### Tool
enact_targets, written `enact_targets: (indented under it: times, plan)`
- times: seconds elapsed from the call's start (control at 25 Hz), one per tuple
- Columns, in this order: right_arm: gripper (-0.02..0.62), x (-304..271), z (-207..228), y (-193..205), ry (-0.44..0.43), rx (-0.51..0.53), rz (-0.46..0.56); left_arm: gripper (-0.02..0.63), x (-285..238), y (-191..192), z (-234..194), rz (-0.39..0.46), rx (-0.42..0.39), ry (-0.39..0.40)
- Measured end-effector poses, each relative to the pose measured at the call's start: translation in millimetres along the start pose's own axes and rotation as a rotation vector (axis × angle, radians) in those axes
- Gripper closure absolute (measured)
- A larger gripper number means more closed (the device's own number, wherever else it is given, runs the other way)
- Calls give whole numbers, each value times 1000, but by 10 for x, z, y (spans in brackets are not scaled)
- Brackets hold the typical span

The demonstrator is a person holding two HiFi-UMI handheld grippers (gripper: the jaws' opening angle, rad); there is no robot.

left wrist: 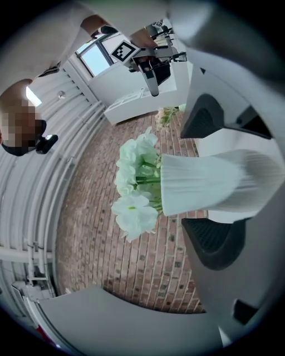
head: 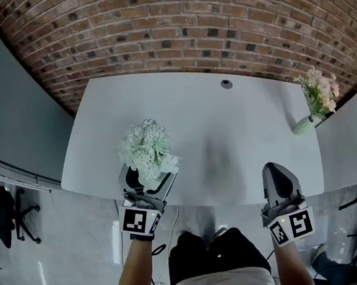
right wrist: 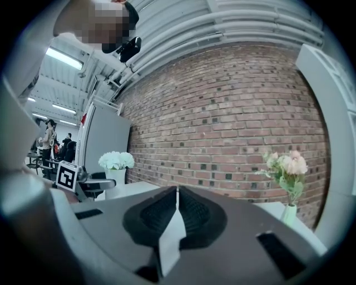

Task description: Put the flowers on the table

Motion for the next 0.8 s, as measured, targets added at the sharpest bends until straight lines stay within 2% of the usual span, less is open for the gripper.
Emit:
enact_targets:
  times: [0.8]
  plan:
    - [572,310,-304,-502,-95,-28,1,179,704,-610,194,-101,14,-83]
Point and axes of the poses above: the fingertips, and each gripper's own axes: x backward along the fingers, z to its right, y out of its underside, the point moved 7 cm from there along x, backward along the fingers, and after that the axes turned 12 degrees about -y, right-handed, at the moved point
